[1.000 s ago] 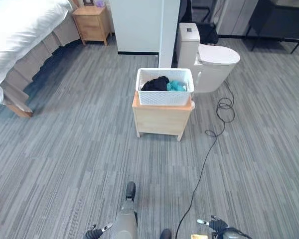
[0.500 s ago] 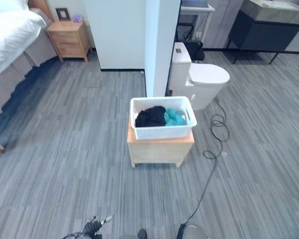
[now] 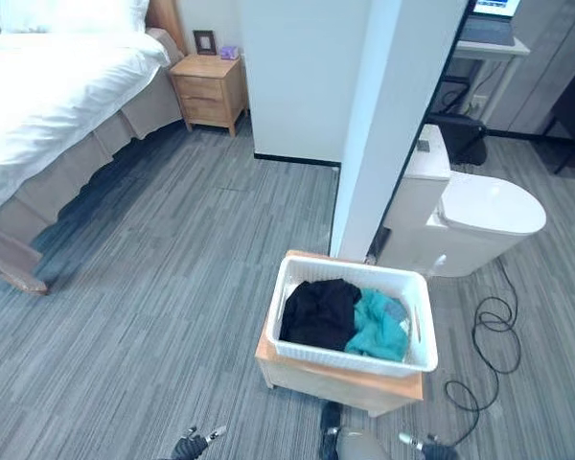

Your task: Grab the laundry basket,head to the washer,open it,put in the laundry and shut it.

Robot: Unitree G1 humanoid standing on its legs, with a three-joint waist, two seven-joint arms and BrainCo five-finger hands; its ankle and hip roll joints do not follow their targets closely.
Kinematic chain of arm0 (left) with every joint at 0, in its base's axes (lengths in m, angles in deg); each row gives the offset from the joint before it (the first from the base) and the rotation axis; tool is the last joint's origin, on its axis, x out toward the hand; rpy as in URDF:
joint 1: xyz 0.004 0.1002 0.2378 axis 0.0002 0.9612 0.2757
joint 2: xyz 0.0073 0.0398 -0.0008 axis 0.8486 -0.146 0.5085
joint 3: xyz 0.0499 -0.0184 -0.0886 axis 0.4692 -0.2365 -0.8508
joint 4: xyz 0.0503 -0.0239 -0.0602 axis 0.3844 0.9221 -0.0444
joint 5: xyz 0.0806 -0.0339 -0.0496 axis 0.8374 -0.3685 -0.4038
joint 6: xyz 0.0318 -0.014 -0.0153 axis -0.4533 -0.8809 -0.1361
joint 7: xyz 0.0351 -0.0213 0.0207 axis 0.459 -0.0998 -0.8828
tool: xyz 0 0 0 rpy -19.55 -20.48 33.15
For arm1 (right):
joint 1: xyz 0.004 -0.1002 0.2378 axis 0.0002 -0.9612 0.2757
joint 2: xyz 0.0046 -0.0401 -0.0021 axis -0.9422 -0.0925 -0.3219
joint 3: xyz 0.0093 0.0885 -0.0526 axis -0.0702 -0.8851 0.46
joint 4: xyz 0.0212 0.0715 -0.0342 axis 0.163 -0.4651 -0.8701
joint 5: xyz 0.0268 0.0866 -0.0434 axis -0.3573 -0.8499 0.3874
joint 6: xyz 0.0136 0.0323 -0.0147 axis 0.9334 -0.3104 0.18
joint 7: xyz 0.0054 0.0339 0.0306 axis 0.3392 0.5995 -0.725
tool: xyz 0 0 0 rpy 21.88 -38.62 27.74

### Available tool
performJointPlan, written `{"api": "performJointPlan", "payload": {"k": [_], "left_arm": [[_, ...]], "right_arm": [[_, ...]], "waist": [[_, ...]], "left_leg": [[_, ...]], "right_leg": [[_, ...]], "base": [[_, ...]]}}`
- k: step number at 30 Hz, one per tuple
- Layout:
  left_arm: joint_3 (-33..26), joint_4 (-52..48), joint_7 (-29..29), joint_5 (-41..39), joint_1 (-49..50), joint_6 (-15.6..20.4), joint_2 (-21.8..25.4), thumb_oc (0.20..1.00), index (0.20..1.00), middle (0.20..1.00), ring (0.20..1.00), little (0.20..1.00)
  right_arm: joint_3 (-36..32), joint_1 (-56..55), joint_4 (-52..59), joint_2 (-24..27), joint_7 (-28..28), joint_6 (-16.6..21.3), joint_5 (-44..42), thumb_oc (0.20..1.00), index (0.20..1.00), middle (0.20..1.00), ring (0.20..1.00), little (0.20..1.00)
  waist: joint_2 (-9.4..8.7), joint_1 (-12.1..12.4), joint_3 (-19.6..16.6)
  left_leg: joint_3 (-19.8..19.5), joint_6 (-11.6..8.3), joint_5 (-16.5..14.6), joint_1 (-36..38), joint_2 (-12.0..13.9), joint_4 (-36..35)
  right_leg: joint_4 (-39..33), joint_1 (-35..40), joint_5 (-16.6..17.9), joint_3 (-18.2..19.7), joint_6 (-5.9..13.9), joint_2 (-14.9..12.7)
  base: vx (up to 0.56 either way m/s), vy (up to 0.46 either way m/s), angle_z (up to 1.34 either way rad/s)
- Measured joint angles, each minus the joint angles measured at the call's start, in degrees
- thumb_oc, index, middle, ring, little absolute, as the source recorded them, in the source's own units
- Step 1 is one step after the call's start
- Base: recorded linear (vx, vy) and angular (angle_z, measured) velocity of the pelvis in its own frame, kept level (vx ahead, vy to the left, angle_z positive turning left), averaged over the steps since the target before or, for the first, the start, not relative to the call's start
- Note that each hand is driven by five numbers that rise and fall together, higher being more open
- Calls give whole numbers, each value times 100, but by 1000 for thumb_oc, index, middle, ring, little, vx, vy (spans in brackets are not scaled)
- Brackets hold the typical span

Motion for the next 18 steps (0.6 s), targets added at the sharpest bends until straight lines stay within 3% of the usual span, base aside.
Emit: {"api": "performJointPlan", "payload": {"k": [1,2,4,5,7,8,9,11,12,13,15,18], "left_arm": [[1,-57,0,-69,-28,0,37,1000,1000,1000,1000,1000],[5,-80,0,-99,-36,0,66,1000,1000,1000,1000,1000],[21,-251,-6,-230,-76,0,175,1000,1000,1000,1000,1000],[52,-394,-6,-324,-94,1,249,1000,1000,1000,1000,1000],[112,-474,-4,-327,-78,1,244,1000,1000,1000,1000,1000],[336,-518,10,-325,-79,1,205,1000,1000,1000,1000,1000],[330,-547,10,-327,-88,-1,148,1000,1000,1000,1000,1000],[336,-653,16,-325,27,-7,65,1000,1000,1000,1000,1000],[508,-651,54,-322,158,-6,10,1000,1000,1000,1000,1000],[545,-630,69,-308,138,-6,10,1000,1000,1000,1000,1000],[556,-648,73,-292,60,-10,76,1000,1000,1000,1000,1000],[555,-748,65,-258,66,-9,144,1000,1000,1000,1000,1000]], "right_arm": [[-23,47,3,-2,66,17,-25,1000,1000,1000,1000,1000],[-57,55,11,13,86,14,-117,1000,1000,1000,1000,1000],[-80,124,-110,-20,202,4,-261,1000,1000,1000,1000,1000],[-38,108,-161,6,286,-1,-339,1000,1000,1000,1000,1000],[105,76,-192,55,291,-4,-335,1000,1000,1000,1000,1000],[291,60,-264,131,286,-28,-319,1000,1000,1000,1000,1000],[317,41,-270,159,281,-28,-317,1000,1000,1000,1000,1000],[395,-4,-273,138,267,-32,-256,1000,1000,1000,1000,1000],[589,-112,-285,151,256,-39,-158,1000,1000,1000,1000,1000],[608,-177,-263,-5,178,-38,-42,1000,1000,1000,1000,1000],[607,-112,-221,-228,129,-39,15,1000,1000,1000,1000,1000],[598,-115,-197,-342,51,-40,13,1000,1000,1000,1000,1000]], "waist": [[-126,4,24],[-202,-13,50],[-360,105,126],[-418,207,166],[-373,244,162],[-211,282,150],[-107,281,202],[66,306,173],[301,284,42],[256,270,91],[87,286,177],[20,290,167]], "left_leg": [[-4,169,-231,-688,-69,684],[5,235,-167,-1032,-72,993],[242,446,-333,-1475,57,952],[381,492,-440,-1770,182,54],[287,431,-409,-1779,195,-1418],[213,240,-121,-1680,249,-3502],[156,152,17,-1711,281,-3888],[135,199,219,-1571,362,-4057],[87,272,381,-1194,412,-4054],[34,481,631,-889,278,-4378],[174,577,656,-822,117,-4530],[288,668,570,-807,-83,-4551]], "right_leg": [[-62,165,-92,49,-127,0],[-186,345,-234,106,-302,0],[-583,759,-275,210,-338,3],[-851,1094,-271,319,-252,2],[-1004,1249,-314,388,-174,3],[-993,1257,-362,409,13,36],[-955,1306,-341,398,64,77],[-950,1432,-419,486,178,151],[-948,1557,-545,509,337,227],[-949,1655,-600,541,484,61],[-951,1638,-678,530,611,-131],[-983,1621,-727,535,805,-370]], "base": [[277,-311,-5],[203,-176,-5],[228,-29,-26],[336,18,-43],[264,57,-31],[147,30,-21],[117,14,-30],[160,52,-29],[257,131,-22],[198,109,-17],[95,89,-13],[50,88,-10]]}}
